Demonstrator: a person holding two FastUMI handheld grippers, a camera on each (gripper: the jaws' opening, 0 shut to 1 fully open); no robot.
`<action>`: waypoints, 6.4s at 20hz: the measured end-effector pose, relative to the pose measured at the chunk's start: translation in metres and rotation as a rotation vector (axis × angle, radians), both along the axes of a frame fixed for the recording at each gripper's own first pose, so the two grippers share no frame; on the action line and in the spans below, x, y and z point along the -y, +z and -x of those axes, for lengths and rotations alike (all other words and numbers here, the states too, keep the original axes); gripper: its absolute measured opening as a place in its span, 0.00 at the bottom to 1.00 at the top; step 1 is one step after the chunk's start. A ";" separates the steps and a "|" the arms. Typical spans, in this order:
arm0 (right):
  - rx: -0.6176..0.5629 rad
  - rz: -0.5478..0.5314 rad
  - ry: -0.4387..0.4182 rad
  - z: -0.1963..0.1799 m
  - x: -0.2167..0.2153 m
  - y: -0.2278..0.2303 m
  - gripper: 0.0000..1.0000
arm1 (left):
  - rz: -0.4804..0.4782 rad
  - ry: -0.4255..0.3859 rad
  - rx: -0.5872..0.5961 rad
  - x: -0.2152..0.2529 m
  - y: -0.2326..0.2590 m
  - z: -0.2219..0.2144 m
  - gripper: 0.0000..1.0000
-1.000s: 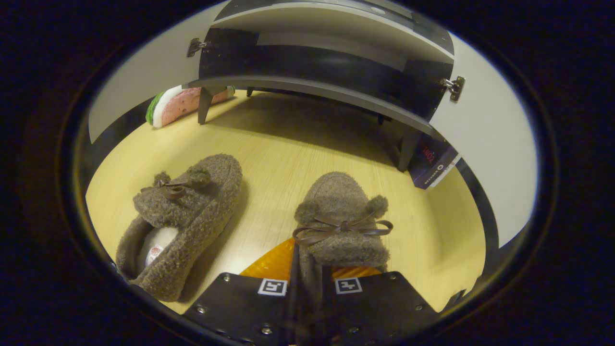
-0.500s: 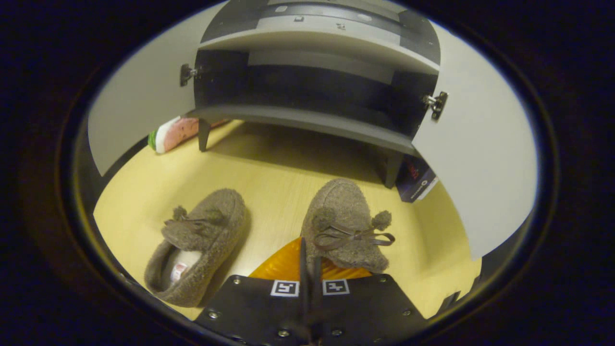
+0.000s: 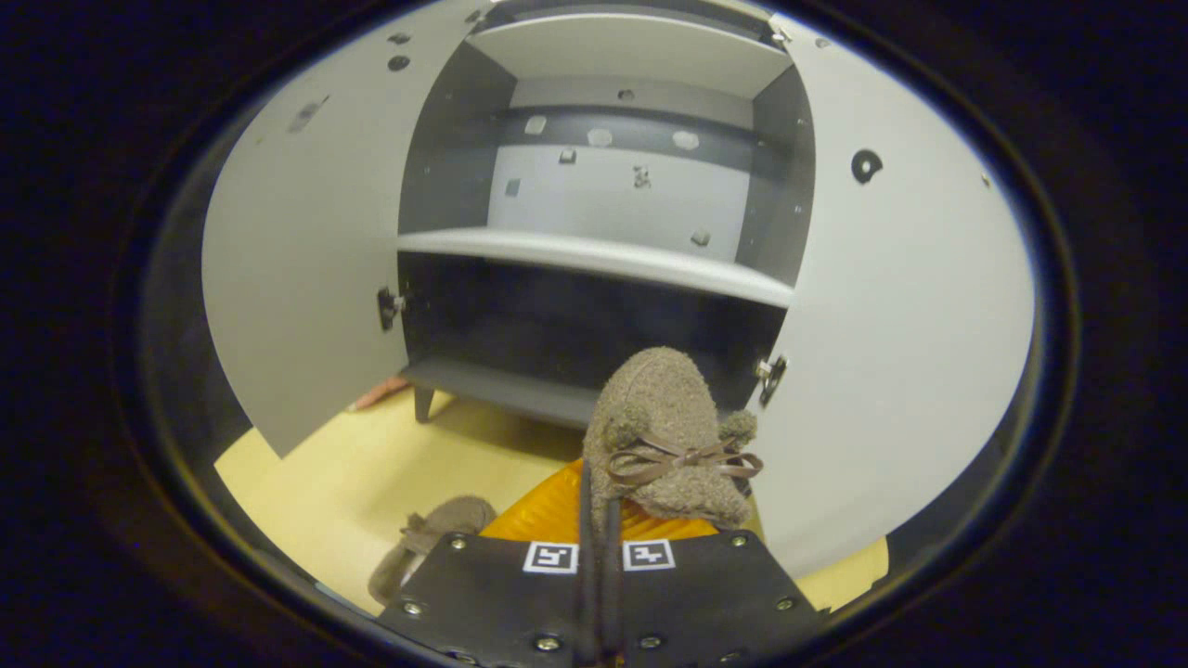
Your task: Grab one shoe with the right hand and put it into the shoe cabinet, grab the other shoe with the left hand and put it into the shoe cabinet; then close the right door with the right hand and the left door with the left hand.
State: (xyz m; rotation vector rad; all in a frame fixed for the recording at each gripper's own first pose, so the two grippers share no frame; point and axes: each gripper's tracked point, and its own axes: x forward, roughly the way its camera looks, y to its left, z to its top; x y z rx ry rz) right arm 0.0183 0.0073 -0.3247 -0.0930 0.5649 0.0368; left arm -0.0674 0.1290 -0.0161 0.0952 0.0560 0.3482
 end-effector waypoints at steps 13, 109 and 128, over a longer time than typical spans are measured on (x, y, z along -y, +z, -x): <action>0.357 0.092 0.006 -0.223 0.019 0.142 0.04 | -0.024 0.064 0.002 -0.018 -0.006 -0.006 0.96; 0.554 0.196 -0.284 0.040 0.160 0.432 0.93 | 0.383 -0.489 -1.219 0.128 -0.533 0.041 0.54; 0.576 0.148 -0.283 0.035 0.155 0.427 0.94 | 0.503 -0.525 -1.001 0.130 -0.427 -0.033 0.01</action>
